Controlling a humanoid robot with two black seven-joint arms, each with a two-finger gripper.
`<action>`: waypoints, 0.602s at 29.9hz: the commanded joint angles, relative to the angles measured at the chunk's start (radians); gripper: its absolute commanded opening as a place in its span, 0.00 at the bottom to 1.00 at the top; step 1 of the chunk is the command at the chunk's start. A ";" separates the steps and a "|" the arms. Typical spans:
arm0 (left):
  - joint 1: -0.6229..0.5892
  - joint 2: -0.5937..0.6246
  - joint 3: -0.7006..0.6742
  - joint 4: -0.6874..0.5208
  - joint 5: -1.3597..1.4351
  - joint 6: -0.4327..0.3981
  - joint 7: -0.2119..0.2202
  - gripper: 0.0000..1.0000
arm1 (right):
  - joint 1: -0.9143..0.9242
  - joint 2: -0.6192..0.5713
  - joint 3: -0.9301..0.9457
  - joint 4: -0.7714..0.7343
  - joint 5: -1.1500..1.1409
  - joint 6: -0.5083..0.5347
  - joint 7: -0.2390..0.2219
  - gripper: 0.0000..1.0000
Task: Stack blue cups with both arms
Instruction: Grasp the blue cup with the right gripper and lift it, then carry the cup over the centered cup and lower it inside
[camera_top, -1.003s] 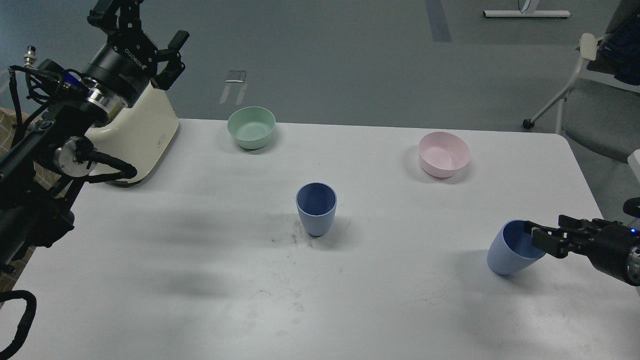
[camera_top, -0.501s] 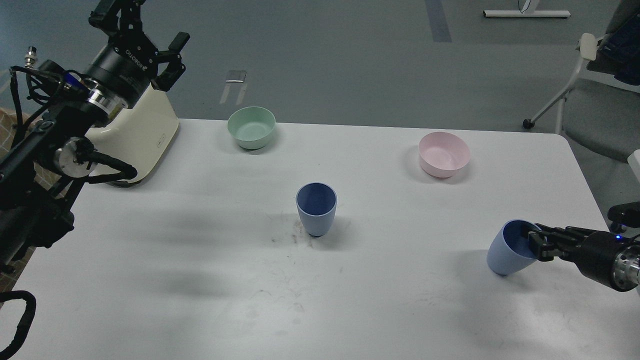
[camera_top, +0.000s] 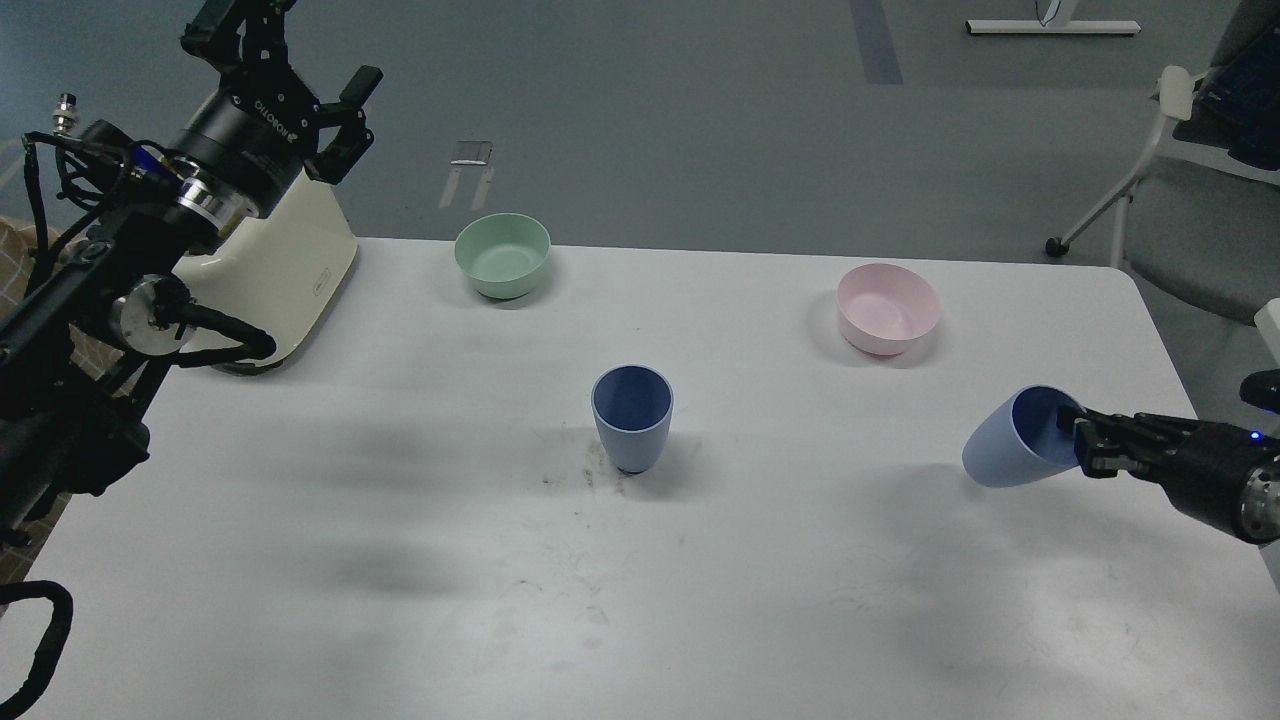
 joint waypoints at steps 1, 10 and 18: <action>0.000 0.004 -0.002 -0.002 0.000 0.000 0.000 0.98 | 0.143 -0.001 -0.003 -0.002 0.070 0.000 -0.004 0.00; 0.002 0.002 -0.013 -0.002 -0.002 -0.005 -0.005 0.97 | 0.489 0.157 -0.254 -0.002 0.079 0.000 -0.015 0.00; 0.002 0.013 -0.015 0.000 -0.052 -0.003 -0.003 0.98 | 0.716 0.344 -0.586 -0.042 0.071 0.000 -0.082 0.00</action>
